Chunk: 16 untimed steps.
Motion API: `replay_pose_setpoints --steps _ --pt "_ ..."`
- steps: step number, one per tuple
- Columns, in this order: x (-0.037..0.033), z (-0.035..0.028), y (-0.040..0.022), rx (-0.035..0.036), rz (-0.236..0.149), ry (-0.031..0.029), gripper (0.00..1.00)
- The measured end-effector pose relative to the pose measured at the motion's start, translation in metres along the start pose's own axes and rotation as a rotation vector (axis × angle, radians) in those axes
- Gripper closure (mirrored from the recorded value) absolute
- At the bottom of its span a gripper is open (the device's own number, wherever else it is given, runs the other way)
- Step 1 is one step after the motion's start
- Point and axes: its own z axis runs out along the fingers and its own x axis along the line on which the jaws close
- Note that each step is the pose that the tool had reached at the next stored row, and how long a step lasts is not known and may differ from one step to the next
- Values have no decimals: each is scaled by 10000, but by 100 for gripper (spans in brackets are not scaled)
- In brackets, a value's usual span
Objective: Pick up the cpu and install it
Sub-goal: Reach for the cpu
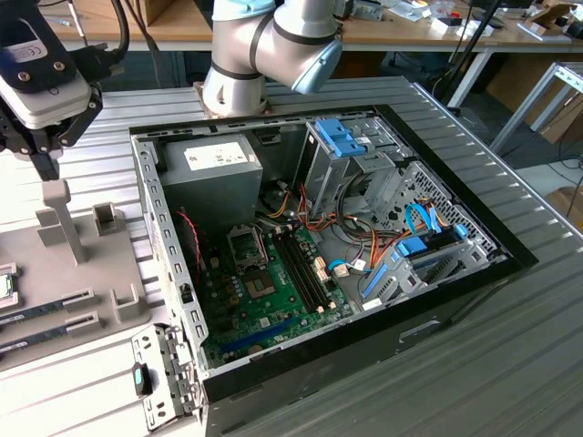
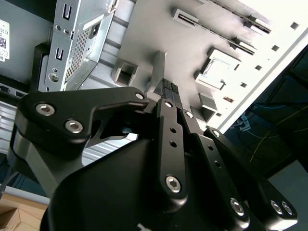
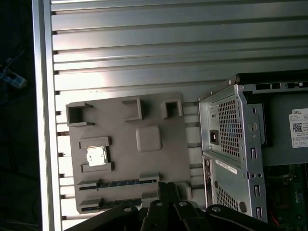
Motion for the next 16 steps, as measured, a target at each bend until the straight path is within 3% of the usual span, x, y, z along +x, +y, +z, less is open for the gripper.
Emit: replay_pose_setpoints --steps 16 --pt "37 5 -3 0 0 0 89"
